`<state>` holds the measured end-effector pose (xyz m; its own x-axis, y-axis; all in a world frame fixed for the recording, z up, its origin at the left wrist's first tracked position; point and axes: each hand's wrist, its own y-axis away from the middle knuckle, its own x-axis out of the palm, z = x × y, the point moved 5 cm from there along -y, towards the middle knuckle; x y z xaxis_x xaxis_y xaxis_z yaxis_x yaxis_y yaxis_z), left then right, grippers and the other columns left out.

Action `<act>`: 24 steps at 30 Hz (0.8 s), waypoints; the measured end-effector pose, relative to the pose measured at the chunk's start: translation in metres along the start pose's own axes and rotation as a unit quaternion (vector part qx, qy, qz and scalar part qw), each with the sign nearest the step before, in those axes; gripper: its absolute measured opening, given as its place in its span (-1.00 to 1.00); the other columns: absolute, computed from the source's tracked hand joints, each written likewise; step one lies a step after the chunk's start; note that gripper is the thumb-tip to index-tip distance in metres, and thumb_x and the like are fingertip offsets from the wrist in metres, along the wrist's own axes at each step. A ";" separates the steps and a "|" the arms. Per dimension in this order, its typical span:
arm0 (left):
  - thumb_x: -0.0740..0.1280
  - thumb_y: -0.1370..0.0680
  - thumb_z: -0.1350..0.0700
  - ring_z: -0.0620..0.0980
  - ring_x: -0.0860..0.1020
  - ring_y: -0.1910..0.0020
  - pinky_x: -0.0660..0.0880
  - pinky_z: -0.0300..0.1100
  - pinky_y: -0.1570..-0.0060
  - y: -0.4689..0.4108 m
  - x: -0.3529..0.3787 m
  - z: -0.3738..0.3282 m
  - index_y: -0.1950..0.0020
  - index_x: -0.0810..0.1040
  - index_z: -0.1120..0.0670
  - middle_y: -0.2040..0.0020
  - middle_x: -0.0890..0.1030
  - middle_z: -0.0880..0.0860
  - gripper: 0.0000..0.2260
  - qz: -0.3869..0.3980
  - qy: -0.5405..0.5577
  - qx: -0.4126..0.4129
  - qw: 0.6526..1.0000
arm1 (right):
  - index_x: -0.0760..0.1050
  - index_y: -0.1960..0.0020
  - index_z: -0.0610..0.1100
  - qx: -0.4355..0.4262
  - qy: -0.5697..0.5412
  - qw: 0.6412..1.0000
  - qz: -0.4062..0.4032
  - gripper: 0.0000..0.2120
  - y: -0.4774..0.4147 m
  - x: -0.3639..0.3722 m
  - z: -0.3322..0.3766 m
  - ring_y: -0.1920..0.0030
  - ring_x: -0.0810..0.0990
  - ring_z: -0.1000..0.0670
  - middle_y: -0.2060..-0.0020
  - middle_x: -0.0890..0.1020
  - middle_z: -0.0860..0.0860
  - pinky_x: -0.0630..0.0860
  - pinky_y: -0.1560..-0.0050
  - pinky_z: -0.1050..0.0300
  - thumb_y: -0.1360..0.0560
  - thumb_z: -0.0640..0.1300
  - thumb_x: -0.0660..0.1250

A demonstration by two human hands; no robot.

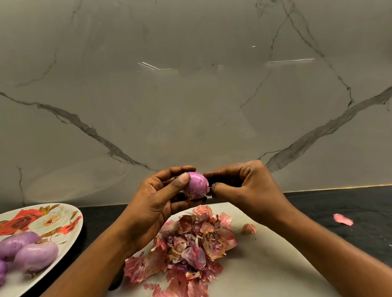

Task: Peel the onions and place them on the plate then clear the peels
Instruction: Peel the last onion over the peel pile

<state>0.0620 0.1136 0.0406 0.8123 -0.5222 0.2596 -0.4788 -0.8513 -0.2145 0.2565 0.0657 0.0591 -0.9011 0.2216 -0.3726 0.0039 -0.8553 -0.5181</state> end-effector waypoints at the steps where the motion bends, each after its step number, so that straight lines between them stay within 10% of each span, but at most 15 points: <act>1: 0.41 -0.54 0.15 0.32 0.68 -0.21 0.71 0.08 -0.05 -0.001 -0.001 0.000 -0.32 0.62 0.19 -0.28 0.66 0.26 -0.65 -0.004 0.003 0.002 1.000 | 0.73 -0.20 -0.10 0.000 -0.001 1.000 -0.002 -0.72 0.000 -0.001 0.000 0.01 0.78 0.09 0.01 0.79 0.04 0.74 -0.05 0.04 -0.55 -0.33 0.44; 24: 0.39 -0.55 0.17 0.33 0.69 -0.17 0.71 0.00 -0.04 -0.002 -0.002 -0.002 -0.34 0.61 0.18 -0.27 0.66 0.24 -0.65 -0.007 0.013 0.021 1.000 | 0.73 -0.04 -0.17 0.006 0.006 1.000 -0.001 -0.93 0.000 0.001 0.001 0.15 0.78 0.04 0.17 0.77 -0.04 0.72 0.05 0.15 -0.58 -0.22 0.47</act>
<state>0.0603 0.1162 0.0423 0.8095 -0.5122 0.2871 -0.4529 -0.8558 -0.2499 0.2550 0.0659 0.0592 -0.8958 0.2292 -0.3808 -0.0039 -0.8608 -0.5090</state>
